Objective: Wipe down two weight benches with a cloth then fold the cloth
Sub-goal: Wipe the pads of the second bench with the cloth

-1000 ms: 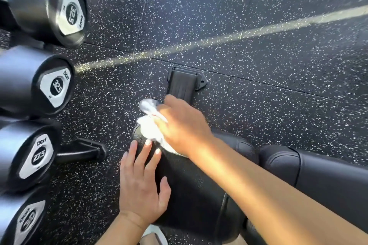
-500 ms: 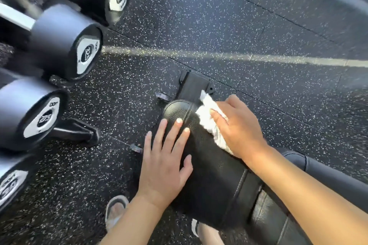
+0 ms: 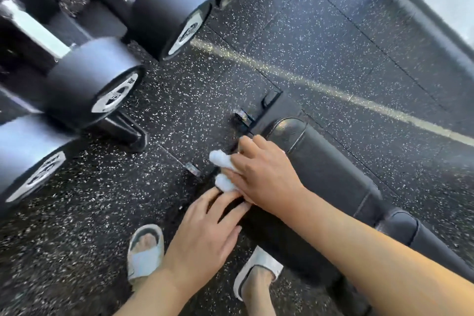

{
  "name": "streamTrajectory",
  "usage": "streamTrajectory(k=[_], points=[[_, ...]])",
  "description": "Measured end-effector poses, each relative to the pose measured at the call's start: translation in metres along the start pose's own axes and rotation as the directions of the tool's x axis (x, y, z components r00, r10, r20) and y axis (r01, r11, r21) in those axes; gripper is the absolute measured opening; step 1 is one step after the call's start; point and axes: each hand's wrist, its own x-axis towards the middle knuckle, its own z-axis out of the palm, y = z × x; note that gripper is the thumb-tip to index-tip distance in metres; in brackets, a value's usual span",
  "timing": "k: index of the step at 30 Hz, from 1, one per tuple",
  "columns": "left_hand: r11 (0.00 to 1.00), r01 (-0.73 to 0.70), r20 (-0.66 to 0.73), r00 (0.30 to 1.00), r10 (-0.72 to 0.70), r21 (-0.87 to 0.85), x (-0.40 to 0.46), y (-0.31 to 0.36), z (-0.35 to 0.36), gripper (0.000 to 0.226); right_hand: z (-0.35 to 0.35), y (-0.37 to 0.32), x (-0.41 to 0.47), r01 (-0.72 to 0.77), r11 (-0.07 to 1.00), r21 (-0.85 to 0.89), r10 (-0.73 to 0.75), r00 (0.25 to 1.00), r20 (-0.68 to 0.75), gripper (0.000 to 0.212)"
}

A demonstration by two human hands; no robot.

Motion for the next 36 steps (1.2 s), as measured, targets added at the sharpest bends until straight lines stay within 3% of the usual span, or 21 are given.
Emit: streamTrajectory(k=[3,5,7,9,12,14,17,21,24,27,29,32,34,36], points=[[0.998,-0.053,0.05,0.997,0.052,0.019,0.005,-0.005,-0.01,0.043,-0.011,0.032,0.011,0.041,0.996,-0.073,-0.04,0.999,0.004,0.04],[0.998,-0.057,0.052,0.997,0.057,0.002,0.013,-0.004,-0.017,0.038,-0.019,0.054,0.031,-0.093,0.986,-0.135,0.081,0.993,-0.088,0.045],[0.999,-0.044,0.043,0.998,0.045,-0.021,0.014,-0.003,-0.022,0.038,-0.019,0.066,0.049,-0.3,0.939,-0.169,0.293,0.954,-0.068,0.053],[0.999,-0.032,0.034,0.999,0.033,-0.038,0.008,-0.001,-0.023,0.044,-0.013,0.064,0.052,-0.371,0.902,-0.219,0.365,0.928,-0.068,0.053],[0.996,0.0,0.044,0.999,0.003,-0.088,-0.008,-0.001,-0.023,0.049,-0.003,0.021,0.034,-0.24,0.957,-0.165,0.224,0.969,-0.106,0.034],[0.993,0.02,0.045,0.999,-0.015,-0.119,-0.017,-0.005,-0.025,0.046,0.012,-0.018,0.017,-0.094,0.987,-0.132,0.087,0.995,-0.057,0.023],[0.994,-0.003,0.068,0.998,0.01,-0.107,-0.034,-0.014,-0.028,0.035,0.03,-0.054,0.002,0.044,0.996,-0.075,-0.041,0.998,0.048,0.03],[0.995,0.027,0.095,0.995,-0.018,-0.098,-0.049,-0.022,-0.029,0.046,0.019,-0.028,0.004,0.151,0.989,-0.007,-0.151,0.989,-0.006,0.033],[0.99,0.073,0.064,0.996,-0.065,-0.122,-0.034,-0.021,-0.03,0.046,-0.004,0.025,0.016,-0.078,0.995,-0.06,0.067,0.984,-0.167,0.032],[0.988,0.069,0.061,0.996,-0.061,-0.139,-0.005,-0.014,-0.03,0.047,-0.021,0.066,0.027,-0.395,0.918,-0.021,0.371,0.878,-0.302,0.026],[0.99,0.048,0.053,0.998,-0.041,-0.135,0.016,-0.011,-0.032,0.045,-0.018,0.065,0.019,-0.477,0.879,0.016,0.457,0.831,-0.317,0.032],[0.986,0.08,0.022,0.997,-0.078,-0.144,0.042,-0.012,-0.038,0.035,0.001,0.022,-0.02,-0.411,0.908,0.075,0.411,0.845,-0.342,0.023],[0.978,0.13,-0.018,0.991,-0.135,-0.163,0.057,-0.015,-0.045,0.03,0.018,-0.011,-0.059,-0.284,0.948,0.141,0.315,0.894,-0.32,0.022],[0.978,0.143,-0.043,0.988,-0.151,-0.154,0.07,-0.016,-0.05,0.029,0.03,-0.026,-0.092,-0.157,0.974,0.165,0.2,0.936,-0.289,0.036]])
